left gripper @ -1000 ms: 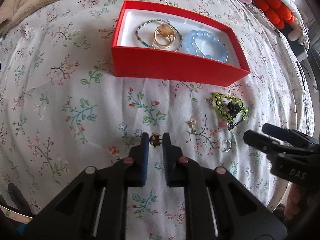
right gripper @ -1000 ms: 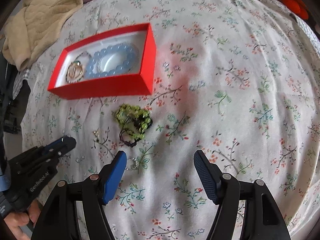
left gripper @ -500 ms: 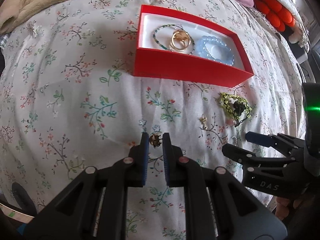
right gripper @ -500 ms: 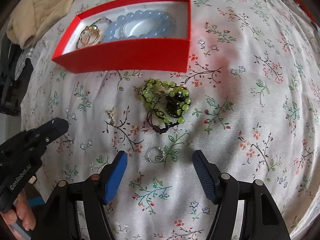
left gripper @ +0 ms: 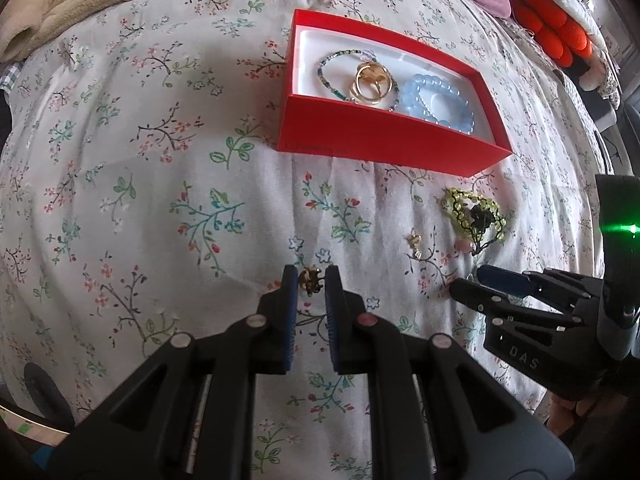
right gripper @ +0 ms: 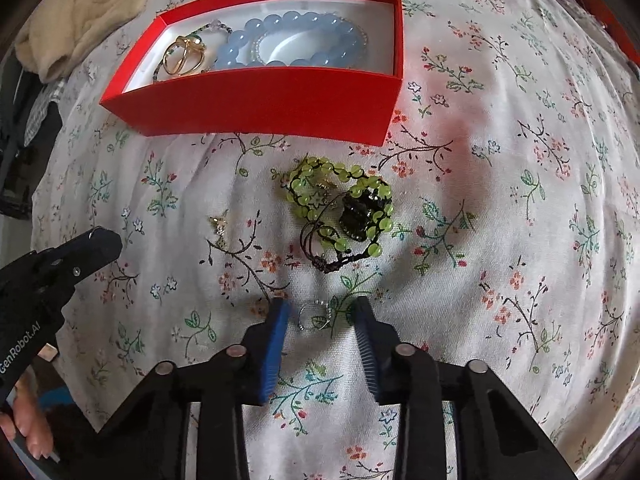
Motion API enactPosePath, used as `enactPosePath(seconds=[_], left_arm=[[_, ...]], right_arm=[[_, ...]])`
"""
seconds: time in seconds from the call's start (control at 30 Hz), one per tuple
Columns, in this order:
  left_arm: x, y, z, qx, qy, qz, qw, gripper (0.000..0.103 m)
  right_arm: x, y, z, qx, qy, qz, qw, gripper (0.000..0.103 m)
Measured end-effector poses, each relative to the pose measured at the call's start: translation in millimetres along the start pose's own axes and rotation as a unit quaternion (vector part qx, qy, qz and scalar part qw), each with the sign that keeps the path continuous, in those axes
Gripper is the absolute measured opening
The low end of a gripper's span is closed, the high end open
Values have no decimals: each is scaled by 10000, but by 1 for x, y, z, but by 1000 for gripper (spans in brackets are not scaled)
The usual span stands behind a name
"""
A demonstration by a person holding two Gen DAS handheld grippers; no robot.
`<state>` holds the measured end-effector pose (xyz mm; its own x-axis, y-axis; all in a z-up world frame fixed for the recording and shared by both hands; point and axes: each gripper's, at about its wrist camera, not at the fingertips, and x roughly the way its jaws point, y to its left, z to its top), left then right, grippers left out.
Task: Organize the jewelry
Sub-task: 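Move the right tool to the small silver ring and close on it while the left tool holds the earring, then carry the earring and silver ring into the red box and open both tools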
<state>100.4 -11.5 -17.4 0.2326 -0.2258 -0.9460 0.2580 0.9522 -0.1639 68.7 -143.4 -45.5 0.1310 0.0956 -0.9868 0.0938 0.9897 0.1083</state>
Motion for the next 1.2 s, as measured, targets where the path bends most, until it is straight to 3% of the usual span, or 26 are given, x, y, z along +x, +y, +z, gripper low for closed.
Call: enactPosePath(seconds=[0.23, 0.43, 0.87, 1.2], left_arm=[[1, -2, 0, 19, 18, 11, 10000, 15], [1, -3, 0, 17, 20, 13, 10000, 15], [-5, -3, 1, 4, -59, -101, 9999, 15], [-24, 4, 12, -131, -416, -410, 9982, 15]], right_arm=[[-2, 1, 5, -108, 3, 37, 9999, 18], [-1, 10, 5, -118, -24, 52, 9999, 17], [-26, -12, 1, -55, -142, 225, 9996, 17], [-61, -22, 4, 103, -562, 536, 9969, 17]])
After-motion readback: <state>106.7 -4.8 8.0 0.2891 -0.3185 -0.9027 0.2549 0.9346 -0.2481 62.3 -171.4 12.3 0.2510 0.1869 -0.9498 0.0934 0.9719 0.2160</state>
